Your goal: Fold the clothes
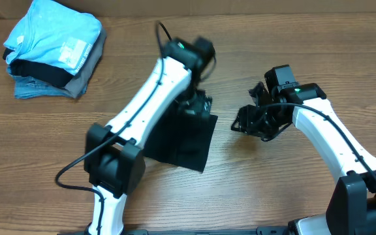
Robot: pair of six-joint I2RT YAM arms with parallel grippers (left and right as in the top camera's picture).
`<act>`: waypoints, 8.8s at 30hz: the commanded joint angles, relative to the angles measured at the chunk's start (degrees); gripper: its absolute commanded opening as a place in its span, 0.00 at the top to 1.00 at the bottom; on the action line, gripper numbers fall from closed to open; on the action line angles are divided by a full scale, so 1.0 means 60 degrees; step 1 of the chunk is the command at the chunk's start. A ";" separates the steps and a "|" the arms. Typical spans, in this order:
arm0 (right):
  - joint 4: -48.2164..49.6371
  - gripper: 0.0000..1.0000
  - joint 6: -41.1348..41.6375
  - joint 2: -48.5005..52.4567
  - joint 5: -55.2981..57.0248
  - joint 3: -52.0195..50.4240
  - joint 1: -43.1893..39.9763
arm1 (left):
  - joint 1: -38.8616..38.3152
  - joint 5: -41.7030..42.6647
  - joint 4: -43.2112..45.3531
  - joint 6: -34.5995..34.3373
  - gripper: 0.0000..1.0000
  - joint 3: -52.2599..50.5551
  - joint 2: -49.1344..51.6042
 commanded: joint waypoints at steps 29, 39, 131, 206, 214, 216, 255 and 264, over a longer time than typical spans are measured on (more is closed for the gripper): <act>0.2823 0.94 0.1140 -0.0084 -0.1581 -0.0535 0.2426 | 0.2845 0.0798 -0.0477 0.2575 0.11 0.0430 -0.0077; 0.0532 0.96 0.1574 -0.0222 0.1151 -0.0525 0.2167 | 0.2845 0.0761 -0.0543 0.2579 0.11 0.0430 -0.0077; 0.1661 0.77 0.4401 0.0907 0.1016 -0.2845 0.0845 | 0.2204 0.4517 0.7577 0.3781 0.34 -0.3388 0.0994; 0.1599 0.88 0.4426 -0.2932 -0.0907 -0.2692 0.0321 | 0.6655 1.0586 0.4368 0.2397 0.96 0.3654 0.1993; 0.1596 0.88 0.4466 -0.2932 -0.0951 -0.2692 0.0324 | 0.8783 0.9941 0.9118 -0.1053 0.96 0.4200 0.1993; 0.1596 0.88 0.4462 -0.2932 -0.0947 -0.2692 0.0324 | 0.9100 0.9275 0.9136 -0.1086 0.96 0.4200 0.1993; 0.0215 0.57 0.0714 -0.4586 -0.0987 0.1424 0.0342 | 0.7515 0.2532 -0.1016 0.4113 0.00 0.5122 -0.4466; 0.0226 0.00 0.0317 -0.6229 -0.0838 0.2466 0.0339 | 0.3963 0.0834 -0.1013 0.3373 0.00 0.4488 -0.7158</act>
